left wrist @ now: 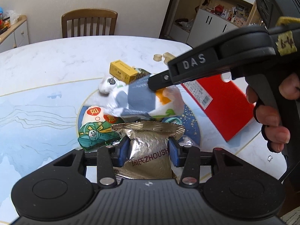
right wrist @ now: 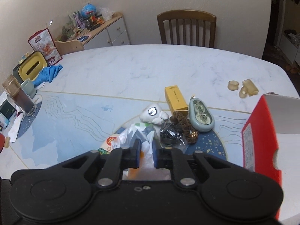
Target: Organize objects
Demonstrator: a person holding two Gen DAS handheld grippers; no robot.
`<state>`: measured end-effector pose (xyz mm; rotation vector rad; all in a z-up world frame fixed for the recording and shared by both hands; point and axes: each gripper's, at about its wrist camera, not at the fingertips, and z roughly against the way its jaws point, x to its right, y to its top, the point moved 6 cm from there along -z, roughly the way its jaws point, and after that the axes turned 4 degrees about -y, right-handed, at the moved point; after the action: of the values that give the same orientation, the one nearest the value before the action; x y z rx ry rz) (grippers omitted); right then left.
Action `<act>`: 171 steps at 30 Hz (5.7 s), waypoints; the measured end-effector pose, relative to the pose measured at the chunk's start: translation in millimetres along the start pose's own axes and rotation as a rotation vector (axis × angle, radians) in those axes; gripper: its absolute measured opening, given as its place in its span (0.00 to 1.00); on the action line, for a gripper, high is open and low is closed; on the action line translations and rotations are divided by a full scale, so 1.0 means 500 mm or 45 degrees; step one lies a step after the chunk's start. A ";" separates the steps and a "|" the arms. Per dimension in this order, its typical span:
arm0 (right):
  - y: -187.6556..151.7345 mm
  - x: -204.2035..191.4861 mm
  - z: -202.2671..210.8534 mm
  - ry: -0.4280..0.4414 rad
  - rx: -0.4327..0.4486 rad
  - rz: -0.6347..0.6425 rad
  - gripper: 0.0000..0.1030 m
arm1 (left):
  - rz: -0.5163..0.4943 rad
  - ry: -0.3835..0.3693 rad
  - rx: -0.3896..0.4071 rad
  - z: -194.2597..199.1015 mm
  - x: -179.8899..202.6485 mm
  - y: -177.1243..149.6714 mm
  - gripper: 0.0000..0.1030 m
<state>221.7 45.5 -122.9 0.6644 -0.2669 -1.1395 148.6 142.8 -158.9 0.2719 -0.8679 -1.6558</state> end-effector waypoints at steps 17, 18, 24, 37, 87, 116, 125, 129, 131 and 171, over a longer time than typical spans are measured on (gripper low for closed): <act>0.025 0.044 0.150 -0.021 0.163 -0.104 0.05 | 0.012 -0.029 0.040 0.076 0.010 0.045 0.43; 0.029 0.052 0.161 -0.023 0.179 -0.117 0.05 | 0.010 -0.028 0.043 0.079 0.011 0.048 0.43; 0.036 0.107 0.223 -0.050 0.265 -0.165 0.05 | -0.037 -0.046 0.048 0.082 0.041 0.078 0.43; 0.000 0.282 0.307 -0.132 0.354 -0.236 0.05 | -0.178 -0.042 0.045 0.012 0.214 0.183 0.43; -0.160 0.610 0.120 -0.169 0.006 0.017 0.06 | -0.225 0.188 -0.415 -0.495 0.454 0.236 0.43; -0.136 0.572 0.215 -0.097 0.138 -0.002 0.53 | -0.194 0.178 -0.100 -0.303 0.471 0.266 0.61; -0.115 0.501 0.257 -0.083 0.208 0.025 0.69 | -0.149 0.178 0.017 -0.191 0.429 0.251 0.66; -0.107 0.462 0.263 -0.083 0.223 0.038 0.79 | -0.128 0.201 0.053 -0.147 0.394 0.237 0.79; -0.106 0.441 0.262 -0.088 0.225 0.041 0.82 | -0.104 0.212 0.066 -0.127 0.372 0.229 0.79; -0.144 0.055 0.144 -0.083 0.112 0.148 0.93 | 0.071 0.273 0.120 0.034 -0.039 0.093 1.00</act>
<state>141.7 -22.9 -114.3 0.6809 -0.4079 -1.0438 178.8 165.6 -121.3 0.4777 -0.7845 -1.5050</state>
